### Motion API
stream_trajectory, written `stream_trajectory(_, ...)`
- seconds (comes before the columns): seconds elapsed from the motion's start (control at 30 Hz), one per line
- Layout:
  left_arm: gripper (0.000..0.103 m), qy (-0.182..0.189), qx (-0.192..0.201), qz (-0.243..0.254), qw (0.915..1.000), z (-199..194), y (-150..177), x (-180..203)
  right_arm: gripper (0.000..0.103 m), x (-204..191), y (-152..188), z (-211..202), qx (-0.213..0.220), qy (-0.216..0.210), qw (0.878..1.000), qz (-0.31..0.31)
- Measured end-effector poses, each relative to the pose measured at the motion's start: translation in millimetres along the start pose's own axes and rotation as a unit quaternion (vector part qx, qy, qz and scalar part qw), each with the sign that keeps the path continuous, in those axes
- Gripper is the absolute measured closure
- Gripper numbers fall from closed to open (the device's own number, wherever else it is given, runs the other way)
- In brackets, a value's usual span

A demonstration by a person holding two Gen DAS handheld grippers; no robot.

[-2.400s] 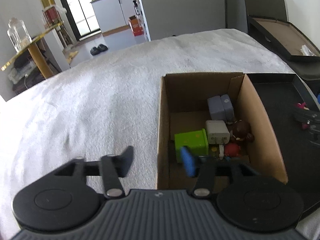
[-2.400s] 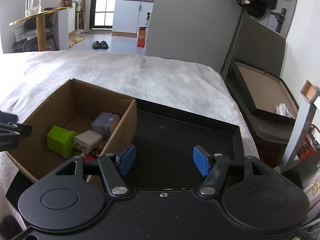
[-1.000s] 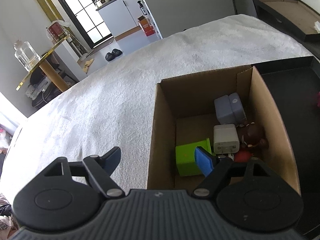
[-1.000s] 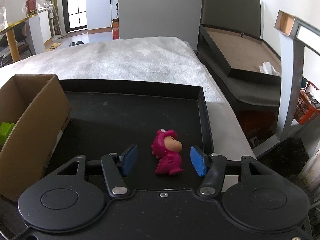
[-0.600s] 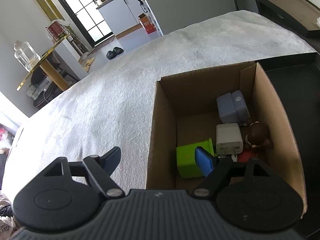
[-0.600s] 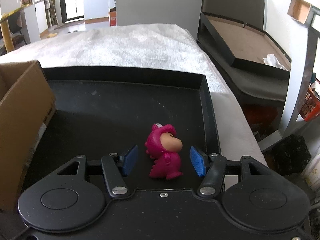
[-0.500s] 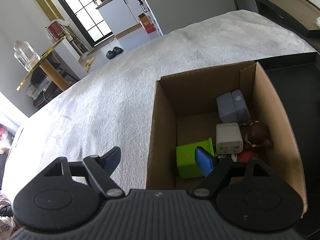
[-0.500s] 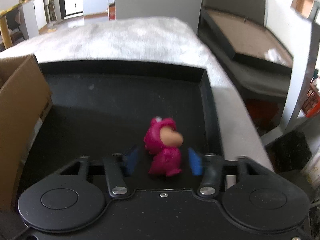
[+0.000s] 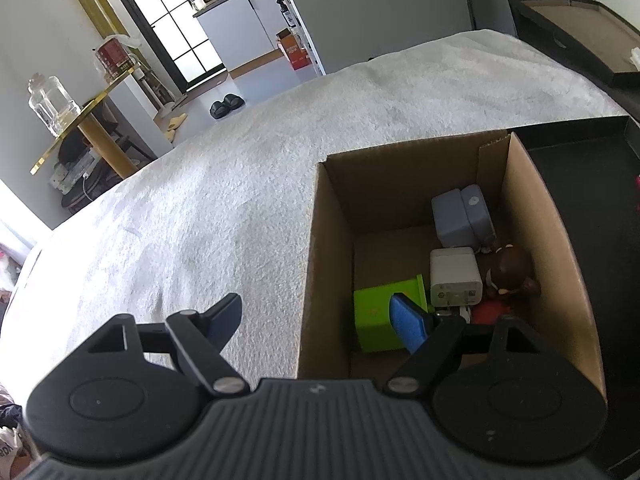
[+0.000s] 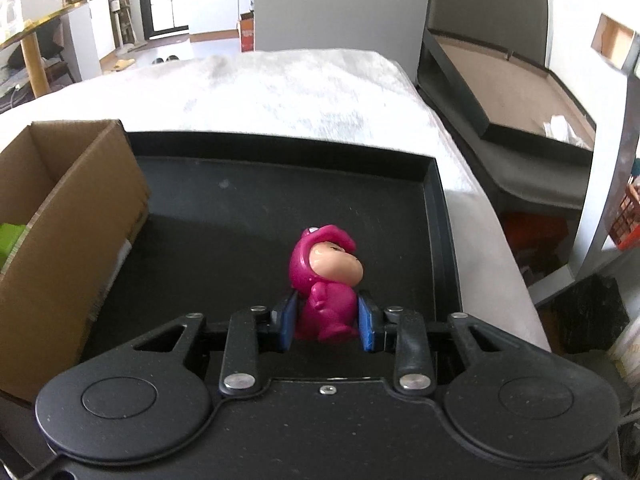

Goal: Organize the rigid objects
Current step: 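Close the right gripper on the pink dinosaur figure, then lift the pink dinosaur with the right gripper over the cardboard box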

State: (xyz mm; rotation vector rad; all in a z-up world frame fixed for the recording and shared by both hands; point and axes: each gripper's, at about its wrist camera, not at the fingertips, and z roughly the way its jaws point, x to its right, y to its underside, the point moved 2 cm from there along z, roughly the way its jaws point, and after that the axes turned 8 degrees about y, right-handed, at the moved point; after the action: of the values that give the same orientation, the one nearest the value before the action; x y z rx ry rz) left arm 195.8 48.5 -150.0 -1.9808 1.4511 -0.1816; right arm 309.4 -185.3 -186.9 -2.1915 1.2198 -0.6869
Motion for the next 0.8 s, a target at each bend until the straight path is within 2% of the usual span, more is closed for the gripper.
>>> stream_trajectory(0.33, 0.023, 0.012, 0.006, -0.014, 0.9998, -4, 3, -8, 0.072, -12, -18, -23, 0.028, -0.006, 1.000, -0.006)
stream_trajectory(0.8, 0.025, 0.032, 0.017, -0.032, 0.9988, -9, 9, -21, 0.072, -44, -42, -50, 0.067, -0.022, 0.996, -0.046)
